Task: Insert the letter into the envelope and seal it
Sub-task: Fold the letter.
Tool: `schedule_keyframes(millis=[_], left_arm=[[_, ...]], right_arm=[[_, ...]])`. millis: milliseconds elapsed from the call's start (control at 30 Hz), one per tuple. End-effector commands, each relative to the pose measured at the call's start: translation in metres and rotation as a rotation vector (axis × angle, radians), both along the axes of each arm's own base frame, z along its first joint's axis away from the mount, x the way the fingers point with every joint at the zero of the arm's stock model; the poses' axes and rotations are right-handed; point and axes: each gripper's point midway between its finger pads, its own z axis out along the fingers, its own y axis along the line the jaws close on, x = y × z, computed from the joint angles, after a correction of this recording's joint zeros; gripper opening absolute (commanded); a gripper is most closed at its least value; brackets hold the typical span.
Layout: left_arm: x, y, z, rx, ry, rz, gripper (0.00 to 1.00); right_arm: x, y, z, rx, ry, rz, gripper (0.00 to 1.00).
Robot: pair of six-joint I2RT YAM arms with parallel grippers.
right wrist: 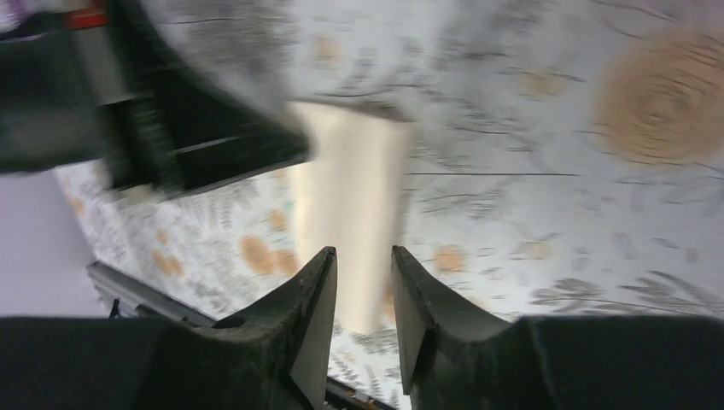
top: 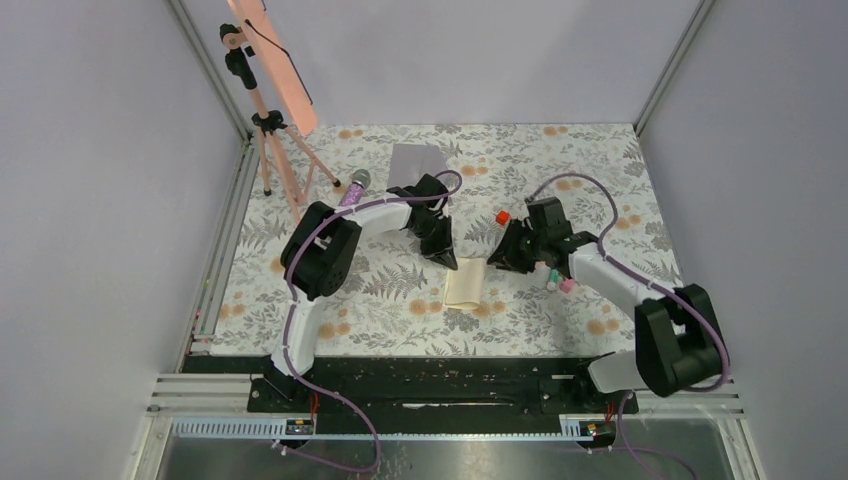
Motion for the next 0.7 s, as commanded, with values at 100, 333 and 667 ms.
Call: schedule_keyframes(millis=[100,333,667], left_arm=[[-0.003,0.027,-0.029,0.145,0.002,-0.009,0.00],[-0.004,0.026,-0.031,0.141,0.010,-0.012,0.00],[-0.004,0.025,-0.029,0.136,0.010,-0.014,0.00]], right_arm=[[-0.019,-0.006,-0.057,0.108,0.216,-0.083,0.39],[-0.012,0.002,-0.061,0.171,0.214,-0.117,0.38],[-0.008,0.009,-0.069,0.213,0.237,-0.123,0.37]])
